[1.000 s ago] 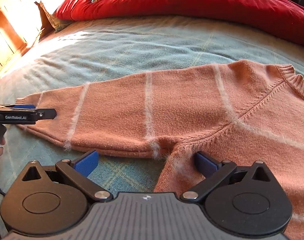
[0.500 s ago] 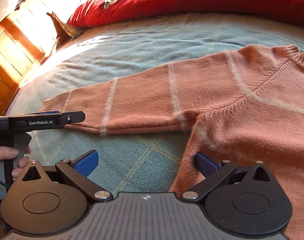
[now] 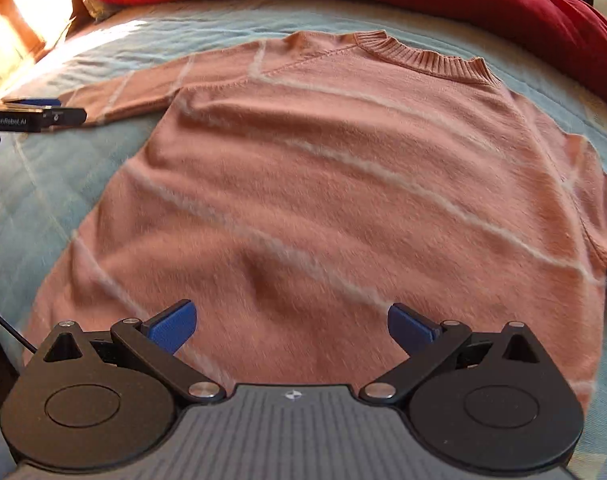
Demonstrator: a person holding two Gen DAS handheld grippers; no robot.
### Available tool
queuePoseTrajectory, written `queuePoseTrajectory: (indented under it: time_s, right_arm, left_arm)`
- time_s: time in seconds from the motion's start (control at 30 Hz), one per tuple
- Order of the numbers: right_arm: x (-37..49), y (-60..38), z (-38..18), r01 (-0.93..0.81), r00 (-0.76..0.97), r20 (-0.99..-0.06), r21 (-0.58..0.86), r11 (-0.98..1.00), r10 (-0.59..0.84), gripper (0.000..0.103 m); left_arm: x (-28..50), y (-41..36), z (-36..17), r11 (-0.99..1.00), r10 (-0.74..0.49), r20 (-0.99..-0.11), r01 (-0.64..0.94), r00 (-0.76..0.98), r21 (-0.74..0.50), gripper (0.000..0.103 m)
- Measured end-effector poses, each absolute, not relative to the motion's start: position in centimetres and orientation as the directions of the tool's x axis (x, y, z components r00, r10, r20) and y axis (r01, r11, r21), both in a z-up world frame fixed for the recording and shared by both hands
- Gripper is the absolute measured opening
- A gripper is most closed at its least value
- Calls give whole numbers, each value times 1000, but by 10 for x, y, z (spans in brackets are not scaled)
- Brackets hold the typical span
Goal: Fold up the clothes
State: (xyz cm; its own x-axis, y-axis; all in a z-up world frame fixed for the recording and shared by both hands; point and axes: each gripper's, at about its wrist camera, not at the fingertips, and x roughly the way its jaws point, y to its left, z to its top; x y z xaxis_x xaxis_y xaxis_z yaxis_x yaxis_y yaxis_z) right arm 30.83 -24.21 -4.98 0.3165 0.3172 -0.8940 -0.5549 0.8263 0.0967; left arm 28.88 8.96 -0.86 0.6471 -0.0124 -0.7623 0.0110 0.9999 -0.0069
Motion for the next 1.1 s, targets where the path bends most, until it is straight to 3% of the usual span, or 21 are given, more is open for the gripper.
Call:
queuePoseTrajectory:
  time_s: [0.13, 0.23, 0.37, 0.53, 0.63, 0.8, 1.1]
  right_arm:
    - [274, -275, -80, -656, 186, -944, 89, 750, 274, 103]
    - [250, -284, -91, -721, 242, -927, 26, 693, 286, 103]
    - [241, -297, -90, -659, 282, -906, 56, 750, 315, 103]
    - [209, -321, -88, -628, 342, -889, 25, 777, 305, 103]
    - [194, -340, -83, -636, 357, -881, 15, 772, 311, 103]
    - [179, -366, -71, -709, 366, -873, -38, 704, 322, 103]
    - [133, -346, -72, -873, 435, -825, -286, 396, 361, 103]
  left_arm:
    - [261, 24, -7, 979, -126, -788, 202, 602, -2, 95]
    - [240, -23, -9, 946, -196, -808, 323, 555, -7, 95]
    - [216, -73, -18, 905, -259, -832, 425, 491, -31, 95]
    - [193, -105, -51, 885, -178, -917, 466, 358, 10, 95]
    - [183, -111, -48, 866, -184, -908, 499, 376, 31, 95]
    - [164, -126, -39, 737, -152, -892, 650, 425, 184, 95]
    - [108, -160, -50, 341, -233, -860, 867, 453, 364, 95]
